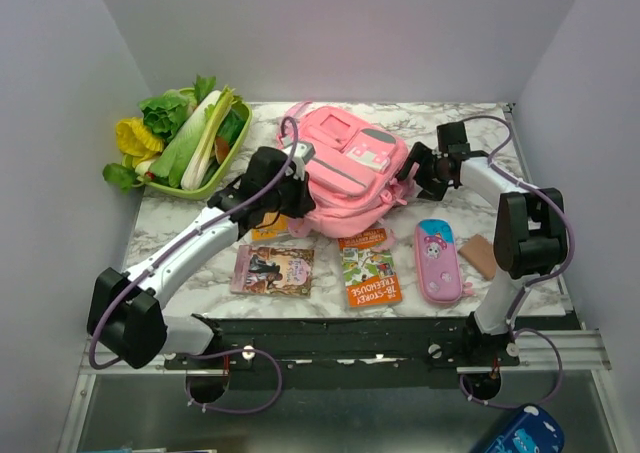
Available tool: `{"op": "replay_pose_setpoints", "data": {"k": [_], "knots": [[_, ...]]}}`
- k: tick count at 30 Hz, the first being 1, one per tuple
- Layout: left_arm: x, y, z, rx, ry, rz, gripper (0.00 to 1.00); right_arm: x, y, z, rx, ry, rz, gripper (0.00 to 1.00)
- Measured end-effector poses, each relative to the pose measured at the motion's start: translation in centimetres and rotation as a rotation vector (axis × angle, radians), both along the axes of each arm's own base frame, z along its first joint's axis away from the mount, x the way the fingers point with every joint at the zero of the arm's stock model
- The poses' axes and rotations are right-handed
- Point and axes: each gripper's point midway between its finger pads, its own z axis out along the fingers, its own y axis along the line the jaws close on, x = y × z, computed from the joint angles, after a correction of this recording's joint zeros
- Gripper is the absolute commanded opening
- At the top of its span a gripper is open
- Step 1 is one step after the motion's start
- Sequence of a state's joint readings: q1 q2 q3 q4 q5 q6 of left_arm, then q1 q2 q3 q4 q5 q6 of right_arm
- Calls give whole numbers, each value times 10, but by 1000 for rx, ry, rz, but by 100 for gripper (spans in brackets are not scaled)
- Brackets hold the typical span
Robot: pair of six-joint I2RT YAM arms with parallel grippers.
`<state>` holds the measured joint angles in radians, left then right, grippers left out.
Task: Pack the student bag
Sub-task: Adjust the student bag at the center of the board.
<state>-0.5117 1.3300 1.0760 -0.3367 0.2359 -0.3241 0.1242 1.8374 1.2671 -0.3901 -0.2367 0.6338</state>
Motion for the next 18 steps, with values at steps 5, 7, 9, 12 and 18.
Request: {"op": "replay_pose_setpoints", "data": {"k": [5,7,9,12,18], "knots": [[-50,-19,-32,115,35,-185,25,-9,-6,-7,-38,38,3,96],[-66,-26,-40,165,36,-267,36,-12,-9,-9,-55,50,4,98],[-82,-30,-47,207,45,-368,53,-12,-12,-10,-72,52,0,99],[-93,-33,-51,255,49,-477,67,-13,-17,-9,-98,46,-2,100],[-109,-43,-6,274,-57,-727,78,-1,-24,13,-122,-38,-26,100]]}}
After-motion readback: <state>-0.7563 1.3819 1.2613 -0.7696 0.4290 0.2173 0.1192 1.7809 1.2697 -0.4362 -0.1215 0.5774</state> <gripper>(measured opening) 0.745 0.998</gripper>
